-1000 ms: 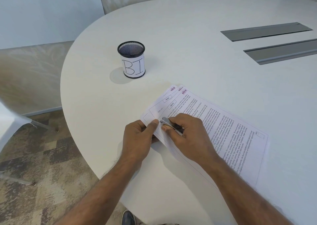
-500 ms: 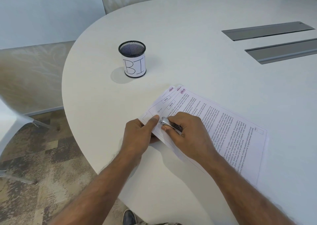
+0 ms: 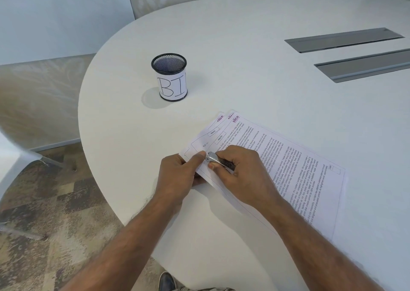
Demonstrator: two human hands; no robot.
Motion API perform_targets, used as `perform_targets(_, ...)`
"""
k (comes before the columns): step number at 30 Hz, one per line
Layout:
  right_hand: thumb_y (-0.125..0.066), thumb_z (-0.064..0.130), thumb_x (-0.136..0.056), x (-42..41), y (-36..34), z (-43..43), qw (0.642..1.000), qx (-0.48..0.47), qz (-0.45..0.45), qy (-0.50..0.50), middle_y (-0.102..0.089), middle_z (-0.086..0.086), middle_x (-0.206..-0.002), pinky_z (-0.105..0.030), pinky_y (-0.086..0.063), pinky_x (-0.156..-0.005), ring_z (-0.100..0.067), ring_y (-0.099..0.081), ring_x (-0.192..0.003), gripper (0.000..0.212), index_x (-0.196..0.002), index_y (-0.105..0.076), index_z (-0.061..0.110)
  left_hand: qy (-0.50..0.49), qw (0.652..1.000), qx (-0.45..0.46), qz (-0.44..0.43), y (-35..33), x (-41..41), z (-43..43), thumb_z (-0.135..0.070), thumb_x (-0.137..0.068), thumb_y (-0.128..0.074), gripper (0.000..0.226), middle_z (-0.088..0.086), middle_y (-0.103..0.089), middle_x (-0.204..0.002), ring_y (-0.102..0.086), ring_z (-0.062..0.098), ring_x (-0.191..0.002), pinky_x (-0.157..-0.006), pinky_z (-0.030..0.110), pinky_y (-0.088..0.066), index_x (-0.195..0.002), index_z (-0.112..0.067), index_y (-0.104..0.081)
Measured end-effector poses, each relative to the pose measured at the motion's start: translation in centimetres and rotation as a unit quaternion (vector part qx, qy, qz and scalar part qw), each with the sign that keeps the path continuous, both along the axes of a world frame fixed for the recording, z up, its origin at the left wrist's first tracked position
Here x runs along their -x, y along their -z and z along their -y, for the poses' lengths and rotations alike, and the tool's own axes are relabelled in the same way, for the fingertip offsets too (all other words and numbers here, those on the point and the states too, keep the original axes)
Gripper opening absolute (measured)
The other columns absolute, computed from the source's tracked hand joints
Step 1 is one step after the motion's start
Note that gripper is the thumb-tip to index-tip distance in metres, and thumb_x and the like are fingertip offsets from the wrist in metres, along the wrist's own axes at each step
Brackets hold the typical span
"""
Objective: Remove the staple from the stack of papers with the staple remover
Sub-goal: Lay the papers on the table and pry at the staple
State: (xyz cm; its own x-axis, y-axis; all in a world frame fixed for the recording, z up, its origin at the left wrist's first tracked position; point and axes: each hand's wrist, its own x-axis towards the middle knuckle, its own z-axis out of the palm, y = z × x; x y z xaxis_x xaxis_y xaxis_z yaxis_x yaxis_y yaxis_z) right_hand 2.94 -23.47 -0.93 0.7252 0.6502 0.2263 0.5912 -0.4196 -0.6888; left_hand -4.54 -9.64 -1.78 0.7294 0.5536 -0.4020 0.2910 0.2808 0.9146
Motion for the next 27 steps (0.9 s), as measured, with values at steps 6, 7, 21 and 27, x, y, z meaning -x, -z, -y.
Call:
perform_targets(6, -0.063, 0.031, -0.088, -0.3, 0.0, 0.1, 0.998, -0.014, -0.059, -0.002, -0.058, -0.004, -0.064, -0.037, -0.044, -0.057, -0.012, -0.050, -0.061, 0.028, -0.072, -0.065, 0.009, 0.014, 1.000, 0.000, 0.001, 0.2, 0.0, -0.1, -0.017, -0.095, -0.069, 0.020, 0.021, -0.082, -0.092, -0.079, 0.040, -0.087, -0.088, 0.055, -0.063, -0.093, -0.001, -0.081)
perform_targets(7, -0.063, 0.031, -0.088, -0.3, -0.1, 0.1, 0.998, -0.011, -0.060, -0.006, -0.056, -0.003, -0.064, -0.036, -0.043, -0.057, -0.010, -0.048, -0.060, 0.028, -0.070, -0.063, 0.010, 0.017, 1.000, -0.002, 0.000, 0.2, 0.1, -0.2, -0.017, -0.095, -0.069, 0.019, 0.020, -0.082, -0.092, -0.079, 0.040, -0.087, -0.088, 0.055, -0.063, -0.093, -0.002, -0.081)
perform_targets(21, -0.069, 0.015, -0.089, -0.1, -0.9, 0.5, 0.982, 0.058, 0.163, -0.068, -0.068, -0.003, -0.083, -0.041, -0.049, -0.065, -0.024, -0.059, -0.074, 0.018, -0.105, -0.075, 0.011, 0.025, 1.000, -0.014, -0.002, -0.3, 0.2, -0.3, -0.016, -0.090, -0.069, 0.022, 0.033, -0.076, -0.096, -0.075, 0.050, -0.089, -0.082, 0.065, -0.061, -0.088, 0.004, -0.079)
perform_targets(27, -0.080, 0.008, -0.079, 0.3, -1.3, 0.6, 0.962, 0.096, 0.250, -0.056, -0.070, -0.003, -0.082, -0.035, -0.042, -0.063, -0.027, -0.062, -0.072, 0.022, -0.101, -0.076, 0.009, 0.015, 1.000, -0.008, 0.008, -0.3, 0.2, -0.2, -0.016, -0.088, -0.070, 0.023, 0.035, -0.075, -0.097, -0.074, 0.052, -0.089, -0.083, 0.066, -0.060, -0.087, 0.006, -0.077)
